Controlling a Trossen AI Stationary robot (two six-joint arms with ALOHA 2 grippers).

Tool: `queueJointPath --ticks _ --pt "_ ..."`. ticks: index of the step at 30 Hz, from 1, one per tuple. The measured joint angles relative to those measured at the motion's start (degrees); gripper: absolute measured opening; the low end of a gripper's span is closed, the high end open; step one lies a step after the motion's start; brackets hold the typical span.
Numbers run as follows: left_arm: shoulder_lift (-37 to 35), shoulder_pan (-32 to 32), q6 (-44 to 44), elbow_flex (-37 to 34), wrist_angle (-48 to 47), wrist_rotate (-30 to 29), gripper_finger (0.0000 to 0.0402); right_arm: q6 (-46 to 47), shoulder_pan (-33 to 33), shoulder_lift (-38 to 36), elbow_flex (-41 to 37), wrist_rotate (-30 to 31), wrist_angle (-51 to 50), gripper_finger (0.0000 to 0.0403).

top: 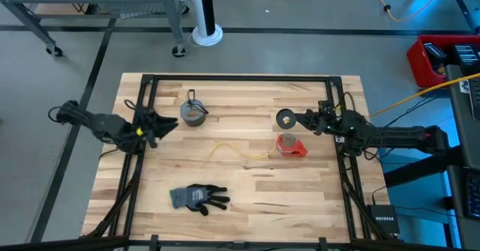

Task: Coil cords
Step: Coil the yellow wire onto the spool

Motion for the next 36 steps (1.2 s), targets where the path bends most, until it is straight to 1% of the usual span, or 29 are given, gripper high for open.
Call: queueJointPath --ticks 3,5,9,11,13,16,18,20,22,24,27,30,32,36 --pt "3.7 1.7 0.3 -4.1 8.4 -0.4 0.0145 0.0 0.0 4.7 0.4 -0.2 4.6 0.0001" --pt "6.7 2.9 -1.3 -6.1 12.2 -0.4 0.0145 -0.6 0.0 8.5 0.9 -1.1 8.0 0.0001" --pt "14.4 4.9 -6.5 -7.6 19.3 1.1 0.0145 -3.4 0.0 17.1 3.8 -2.5 12.8 0.0001" --pt "18.8 5.5 -7.2 -7.6 24.1 2.1 0.0145 -5.6 0.0 21.7 6.1 -2.6 13.6 0.0001" --pt "23.7 5.7 -5.8 -7.6 30.7 2.2 0.0145 -8.2 0.0 26.4 9.1 -2.6 14.0 0.0001" --pt "31.2 5.8 -0.8 -7.6 42.1 2.2 0.0145 -12.8 0.0 32.7 14.2 -2.6 16.0 0.0001" --pt "36.1 5.8 3.4 -6.5 46.2 2.2 0.0145 -16.1 0.0 36.1 17.4 -2.7 16.4 0.0001" --pt "41.0 5.9 7.0 -4.6 47.0 2.1 0.0145 -18.8 -0.1 38.8 20.0 -4.4 16.3 0.0001" --pt "46.1 6.3 9.0 -2.0 47.0 0.6 0.0145 -19.9 -0.1 41.3 22.3 -6.7 16.3 0.0001" --pt "50.9 7.0 9.9 0.9 47.0 -1.3 0.0145 -17.9 -0.1 43.1 24.0 -9.7 16.1 0.0001" --pt "57.6 8.3 12.1 5.4 47.1 -1.5 0.0145 -12.1 -0.1 44.8 25.4 -13.8 16.2 0.0001" --pt "63.1 9.6 14.9 9.3 47.1 -1.5 0.0145 -7.9 -0.1 45.2 25.9 -14.6 16.1 0.0001" --pt "65.8 10.2 16.0 10.9 47.1 -1.5 0.0145 -6.8 -0.1 45.2 26.2 -14.5 16.2 0.0001" --pt "69.3 10.5 17.0 11.5 46.9 -1.5 0.0145 -8.4 -0.1 45.3 26.3 -13.9 16.1 0.0007"
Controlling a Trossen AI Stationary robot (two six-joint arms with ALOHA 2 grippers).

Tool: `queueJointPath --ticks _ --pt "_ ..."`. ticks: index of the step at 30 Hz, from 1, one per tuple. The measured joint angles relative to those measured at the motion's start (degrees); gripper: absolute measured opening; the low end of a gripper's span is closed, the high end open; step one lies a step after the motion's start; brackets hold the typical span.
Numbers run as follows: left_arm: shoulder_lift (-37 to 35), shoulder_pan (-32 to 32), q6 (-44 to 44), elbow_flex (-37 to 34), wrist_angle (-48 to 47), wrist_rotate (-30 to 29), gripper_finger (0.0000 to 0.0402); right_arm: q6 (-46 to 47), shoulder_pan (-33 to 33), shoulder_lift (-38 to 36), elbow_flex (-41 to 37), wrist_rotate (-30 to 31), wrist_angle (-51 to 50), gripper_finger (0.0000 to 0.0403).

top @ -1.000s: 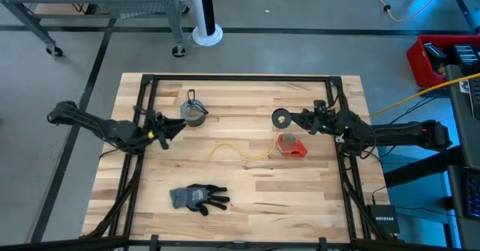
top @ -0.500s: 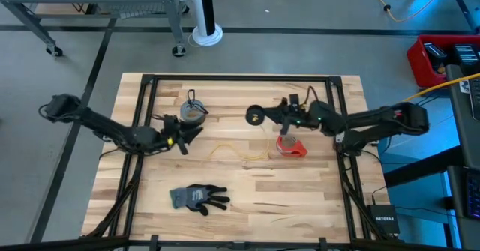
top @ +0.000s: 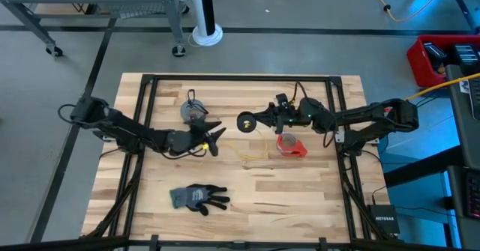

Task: Coil cords
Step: Coil the yellow wire onto the spool

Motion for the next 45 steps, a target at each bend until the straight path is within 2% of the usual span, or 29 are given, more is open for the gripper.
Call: queueJointPath --ticks 2,5,9,17,21,27,30,37,45 --pt "1.2 0.0 0.3 0.0 -0.1 0.1 0.0145 -1.2 0.1 0.4 0.0 2.0 0.2 0.0007" --pt "2.5 -0.2 -0.9 0.0 0.2 0.3 0.0145 1.7 0.1 0.8 0.0 5.5 0.0 0.0003" --pt "4.5 -0.1 1.8 0.0 1.3 0.3 0.0145 2.5 0.1 0.8 0.0 6.0 0.3 0.0005" --pt "11.6 2.6 1.7 0.5 16.2 0.3 0.0145 3.4 0.1 0.8 1.0 10.5 0.1 0.0004" --pt "15.9 4.0 -0.1 4.3 16.6 0.3 0.0145 3.1 0.1 0.8 1.9 10.9 -0.1 0.0004" --pt "22.6 4.9 3.2 12.7 16.4 0.3 0.0145 3.1 0.1 0.8 2.6 16.8 -0.9 0.0004" --pt "24.3 5.4 3.6 15.4 16.3 0.1 0.0145 3.1 0.1 0.8 2.6 17.5 -0.9 0.0003" --pt "24.4 5.7 1.8 16.5 14.6 -9.5 0.0145 3.1 0.1 0.8 2.6 17.4 -0.9 0.0004" --pt "24.4 5.7 -0.2 16.5 14.5 -10.5 0.0145 3.7 0.1 0.8 2.6 18.0 -0.6 0.0004"
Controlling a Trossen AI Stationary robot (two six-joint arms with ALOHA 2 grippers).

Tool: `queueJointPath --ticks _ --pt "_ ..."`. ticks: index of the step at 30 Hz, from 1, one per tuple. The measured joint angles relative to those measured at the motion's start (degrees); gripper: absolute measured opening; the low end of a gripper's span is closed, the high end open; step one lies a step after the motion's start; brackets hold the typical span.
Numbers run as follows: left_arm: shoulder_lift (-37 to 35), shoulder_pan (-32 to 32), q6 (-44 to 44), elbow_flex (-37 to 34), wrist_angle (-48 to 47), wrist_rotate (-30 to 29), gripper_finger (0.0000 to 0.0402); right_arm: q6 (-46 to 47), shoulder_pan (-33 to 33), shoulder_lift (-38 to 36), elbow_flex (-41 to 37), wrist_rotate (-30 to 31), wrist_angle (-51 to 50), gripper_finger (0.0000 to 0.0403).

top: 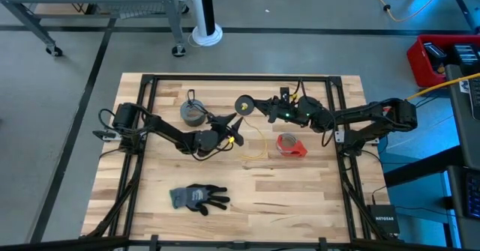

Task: Coil cords
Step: Coil the yellow wire onto the spool

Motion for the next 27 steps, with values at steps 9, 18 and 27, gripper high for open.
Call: queueJointPath --ticks 9,18,27 --pt "0.0 0.3 -5.2 0.0 0.0 0.0 0.0145 10.0 -0.1 0.0 0.1 4.5 5.6 0.0005" --pt "0.0 0.7 -4.6 0.0 -0.1 0.0 0.0145 9.5 0.0 0.0 0.8 2.4 5.7 0.0006" --pt "0.0 0.6 -4.4 0.0 -0.1 1.8 0.0145 7.1 0.0 0.0 0.8 2.4 3.9 0.0007"
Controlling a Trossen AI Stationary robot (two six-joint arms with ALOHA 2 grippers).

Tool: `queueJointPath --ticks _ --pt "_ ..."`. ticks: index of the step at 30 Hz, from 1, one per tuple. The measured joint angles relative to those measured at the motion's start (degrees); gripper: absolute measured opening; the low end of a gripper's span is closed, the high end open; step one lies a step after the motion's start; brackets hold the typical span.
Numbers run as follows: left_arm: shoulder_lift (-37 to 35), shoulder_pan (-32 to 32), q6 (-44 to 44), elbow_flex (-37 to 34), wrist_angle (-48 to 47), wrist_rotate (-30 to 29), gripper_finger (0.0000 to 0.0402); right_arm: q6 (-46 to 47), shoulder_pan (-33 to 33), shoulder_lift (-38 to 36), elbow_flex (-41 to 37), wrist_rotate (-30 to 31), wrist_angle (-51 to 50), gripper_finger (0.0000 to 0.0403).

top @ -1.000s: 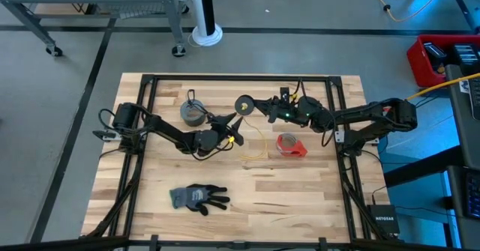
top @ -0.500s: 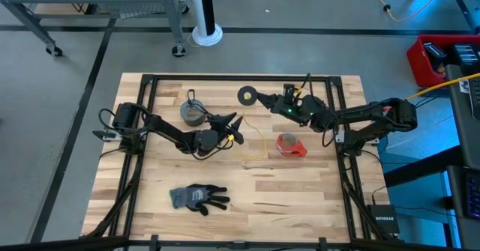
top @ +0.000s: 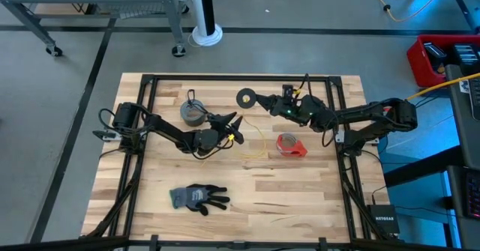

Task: Coil cords
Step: Coil the yellow wire onto the spool

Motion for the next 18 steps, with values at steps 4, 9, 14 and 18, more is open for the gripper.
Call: queueJointPath --ticks 4,9,14,18 --pt "0.0 -1.0 -0.1 0.0 -1.0 4.6 0.0145 0.0 0.0 0.0 0.0 0.0 0.0 0.0007" --pt "0.0 -2.9 -0.1 0.0 -3.0 6.4 0.0145 -0.1 0.0 0.0 0.0 0.0 -1.4 0.0007" --pt "0.0 -2.4 -2.3 0.0 -4.8 6.5 0.0145 -0.1 0.0 0.0 0.0 0.0 -2.2 0.0007" --pt "0.0 -1.5 -5.0 0.0 -5.7 6.4 0.0145 -0.1 0.0 0.0 0.0 0.0 -2.5 0.0007"
